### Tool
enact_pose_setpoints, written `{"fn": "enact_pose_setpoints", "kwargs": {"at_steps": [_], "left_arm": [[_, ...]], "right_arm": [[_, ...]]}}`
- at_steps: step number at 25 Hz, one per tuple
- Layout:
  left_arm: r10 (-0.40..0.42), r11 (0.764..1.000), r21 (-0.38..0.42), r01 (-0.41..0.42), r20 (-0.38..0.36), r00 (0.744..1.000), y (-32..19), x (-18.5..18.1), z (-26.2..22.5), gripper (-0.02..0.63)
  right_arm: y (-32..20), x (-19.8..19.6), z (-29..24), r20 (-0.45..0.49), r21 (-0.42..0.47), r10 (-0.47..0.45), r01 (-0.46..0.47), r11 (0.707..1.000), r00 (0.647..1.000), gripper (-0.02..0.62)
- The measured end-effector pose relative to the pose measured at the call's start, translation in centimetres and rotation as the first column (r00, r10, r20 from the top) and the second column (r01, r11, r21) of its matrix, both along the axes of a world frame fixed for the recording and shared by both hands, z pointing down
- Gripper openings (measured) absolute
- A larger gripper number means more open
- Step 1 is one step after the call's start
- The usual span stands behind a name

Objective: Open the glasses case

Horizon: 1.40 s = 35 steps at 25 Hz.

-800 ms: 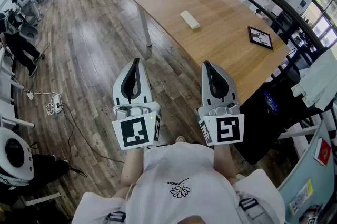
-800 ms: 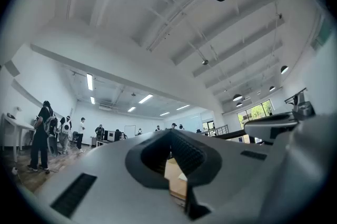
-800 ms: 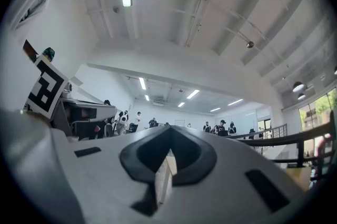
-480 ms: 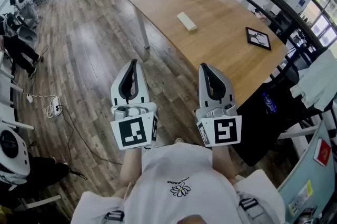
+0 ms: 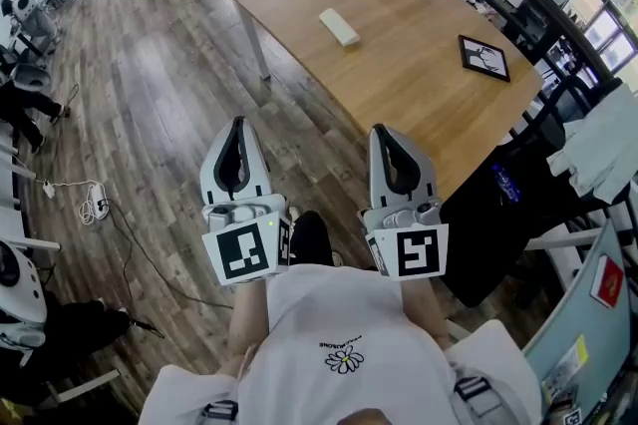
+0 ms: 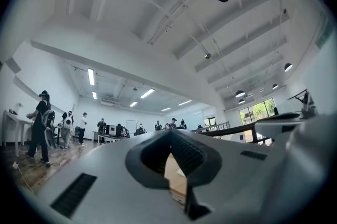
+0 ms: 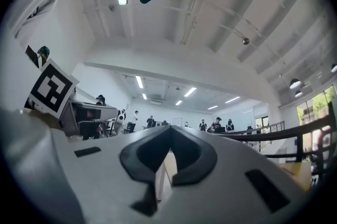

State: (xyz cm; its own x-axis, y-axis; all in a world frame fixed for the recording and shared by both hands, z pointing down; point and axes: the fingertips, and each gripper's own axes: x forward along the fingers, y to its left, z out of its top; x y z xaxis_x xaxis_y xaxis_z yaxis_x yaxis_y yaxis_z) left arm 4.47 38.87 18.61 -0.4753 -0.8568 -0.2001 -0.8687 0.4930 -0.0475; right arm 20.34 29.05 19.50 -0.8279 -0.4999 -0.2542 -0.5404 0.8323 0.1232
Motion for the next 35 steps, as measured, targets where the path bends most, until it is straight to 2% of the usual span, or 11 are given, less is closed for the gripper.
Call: {"fn": "enact_pose_setpoints", "kwargs": {"at_steps": [6, 11, 16, 21, 27, 30, 32, 35], "left_arm": [[0.05, 0.998, 0.028, -0.051, 0.024, 0.998, -5.1, -1.8, 0.1, 0.015], [0.099, 0.994, 0.044, -0.101, 0.03, 0.995, -10.0, -4.3, 0.4, 0.016], [0.163, 0.986, 0.033, -0.163, 0.025, 0.986, -16.3, -8.6, 0.7, 0.015], [0.225, 0.974, 0.019, -0.225, -0.034, 0.974, -22.6, -14.7, 2.2, 0.017], [0.365, 0.931, -0.033, -0.365, 0.021, 0.931, -31.9, -20.7, 2.1, 0.016], [0.422, 0.907, -0.011, -0.422, 0.033, 0.906, -35.6, -23.1, 1.2, 0.017], [0.445, 0.895, 0.015, -0.445, 0.028, 0.895, -37.4, -24.4, 0.9, 0.016], [0.493, 0.87, 0.0, -0.493, -0.023, 0.87, -39.5, -25.3, 1.8, 0.016]], "right_arm": [[-3.2, -2.3, 1.4, -0.053, -0.004, 0.001, -0.002, 1.0, 0.999, 0.006], [-7.7, -3.8, 1.8, -0.054, 0.001, 0.085, -0.085, 0.996, 0.995, 0.015], [-13.6, -6.9, 3.0, -0.083, -0.046, 0.16, -0.164, 0.985, 0.984, 0.028], [-18.6, -12.8, 4.3, -0.153, -0.064, 0.199, -0.211, 0.975, 0.968, 0.028], [-25.5, -19.6, 4.3, -0.178, -0.114, 0.263, -0.285, 0.952, 0.948, 0.028], [-28.6, -22.1, 3.9, -0.165, -0.126, 0.303, -0.324, 0.937, 0.939, 0.028], [-30.1, -23.6, 4.0, -0.176, -0.123, 0.317, -0.34, 0.932, 0.932, 0.028], [-31.3, -24.9, 4.4, -0.189, -0.146, 0.319, -0.347, 0.926, 0.929, 0.028]]}}
